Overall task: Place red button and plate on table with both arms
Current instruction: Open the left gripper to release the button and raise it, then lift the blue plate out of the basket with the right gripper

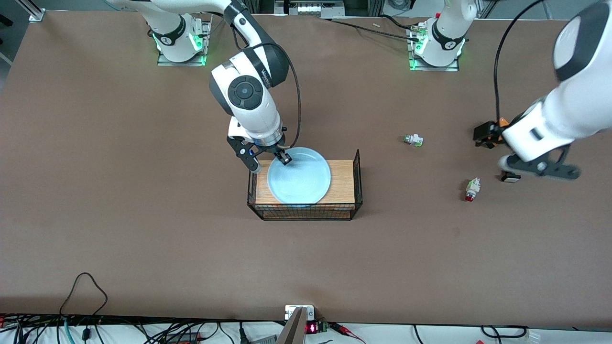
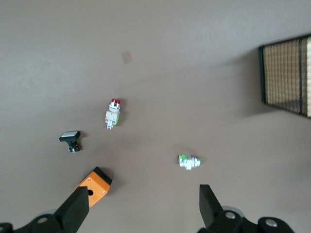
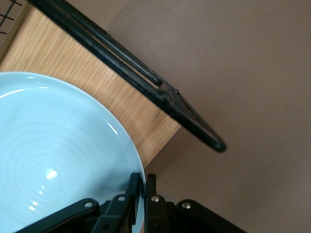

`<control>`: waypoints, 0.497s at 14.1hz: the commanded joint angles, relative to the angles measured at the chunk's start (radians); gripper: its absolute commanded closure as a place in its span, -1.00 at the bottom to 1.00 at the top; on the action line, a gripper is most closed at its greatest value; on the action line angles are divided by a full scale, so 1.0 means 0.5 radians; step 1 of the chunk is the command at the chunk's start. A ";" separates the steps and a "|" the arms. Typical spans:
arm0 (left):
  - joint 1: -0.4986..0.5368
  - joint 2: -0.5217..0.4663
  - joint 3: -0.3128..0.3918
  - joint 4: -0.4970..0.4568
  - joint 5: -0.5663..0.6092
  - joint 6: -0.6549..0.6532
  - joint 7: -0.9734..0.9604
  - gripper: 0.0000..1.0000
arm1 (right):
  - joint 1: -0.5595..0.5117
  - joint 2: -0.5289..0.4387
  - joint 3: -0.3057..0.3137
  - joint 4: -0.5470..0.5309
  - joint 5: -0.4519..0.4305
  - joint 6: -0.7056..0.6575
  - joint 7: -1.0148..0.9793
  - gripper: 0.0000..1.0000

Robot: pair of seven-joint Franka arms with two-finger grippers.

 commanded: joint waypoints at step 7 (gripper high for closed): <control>-0.148 -0.470 0.264 -0.694 -0.071 0.446 -0.009 -1.00 | 0.010 -0.149 0.022 0.068 0.025 -0.253 -0.093 1.00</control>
